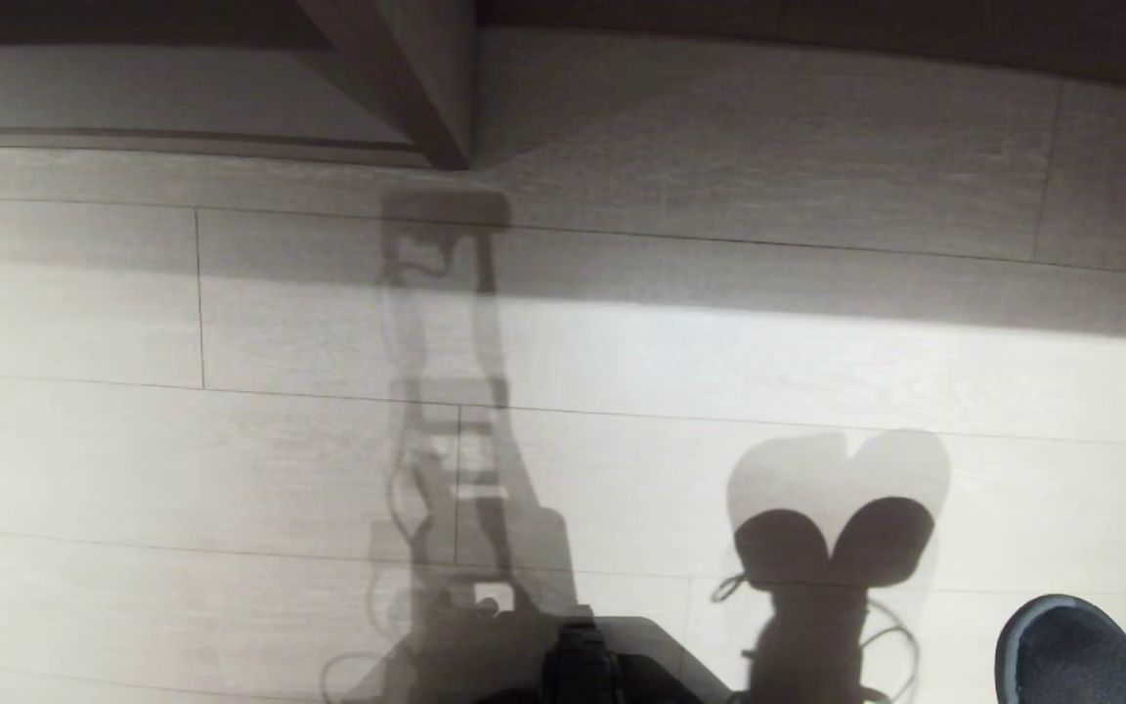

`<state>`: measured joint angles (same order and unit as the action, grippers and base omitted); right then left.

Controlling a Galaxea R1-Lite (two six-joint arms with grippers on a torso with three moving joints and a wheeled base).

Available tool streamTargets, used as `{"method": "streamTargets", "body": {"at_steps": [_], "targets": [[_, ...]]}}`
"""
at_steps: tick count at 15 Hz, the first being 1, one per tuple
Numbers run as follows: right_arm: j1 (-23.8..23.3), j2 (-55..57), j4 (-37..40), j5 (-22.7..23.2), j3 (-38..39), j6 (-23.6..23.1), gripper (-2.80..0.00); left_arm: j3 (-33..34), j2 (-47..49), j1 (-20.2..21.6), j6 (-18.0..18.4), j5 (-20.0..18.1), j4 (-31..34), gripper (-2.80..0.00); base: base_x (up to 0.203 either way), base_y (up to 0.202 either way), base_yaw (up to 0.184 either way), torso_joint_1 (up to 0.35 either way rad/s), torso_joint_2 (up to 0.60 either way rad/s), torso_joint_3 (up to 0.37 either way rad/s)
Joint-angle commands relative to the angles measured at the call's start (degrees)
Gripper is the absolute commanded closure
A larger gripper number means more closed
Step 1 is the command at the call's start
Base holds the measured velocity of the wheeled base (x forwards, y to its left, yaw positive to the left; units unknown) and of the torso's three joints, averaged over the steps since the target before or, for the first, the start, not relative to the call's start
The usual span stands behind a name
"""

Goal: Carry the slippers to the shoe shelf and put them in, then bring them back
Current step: Place the slippers on the floor

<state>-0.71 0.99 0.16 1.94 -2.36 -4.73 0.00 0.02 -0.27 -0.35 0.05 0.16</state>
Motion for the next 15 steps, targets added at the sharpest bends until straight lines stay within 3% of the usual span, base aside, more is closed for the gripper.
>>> {"method": "streamTargets", "body": {"at_steps": [1, 4, 6, 11, 15], "targets": [[0.03, 4.33, -0.4, 0.48, -4.85, -0.03, 0.0, 0.09, -0.02, 0.0, 0.0, -0.05, 0.02, 0.0, 0.0, 0.0, 0.0, 0.012, 0.0, -0.026], [0.05, 19.95, -2.35, 1.13, -13.91, -0.13, 0.0, 0.09, -0.11, 0.0, 0.0, 0.04, 0.02, 0.0, 0.0, 0.0, 0.0, 0.0, 0.0, 0.0], [0.02, 34.07, -9.75, 1.33, -18.05, -0.5, 0.0, 0.09, -0.02, 0.0, 0.0, 0.04, 0.02, 0.0, 0.0, 0.0, 0.0, 0.0, 0.0, 0.0], [-0.18, 65.51, -34.22, 1.56, -29.18, -2.84, 0.0, 0.08, -0.11, 0.0, 0.0, 0.04, 0.02, 0.0, 0.0, 0.0, 0.0, 0.0, 0.0, 0.0], [-0.66, 82.04, -56.54, 1.7, -35.58, -4.44, 0.0, 0.09, -0.02, 0.0, 0.0, 0.04, 0.02, 0.0, 0.0, 0.0, 0.0, 0.0, 0.0, 0.0]]}}
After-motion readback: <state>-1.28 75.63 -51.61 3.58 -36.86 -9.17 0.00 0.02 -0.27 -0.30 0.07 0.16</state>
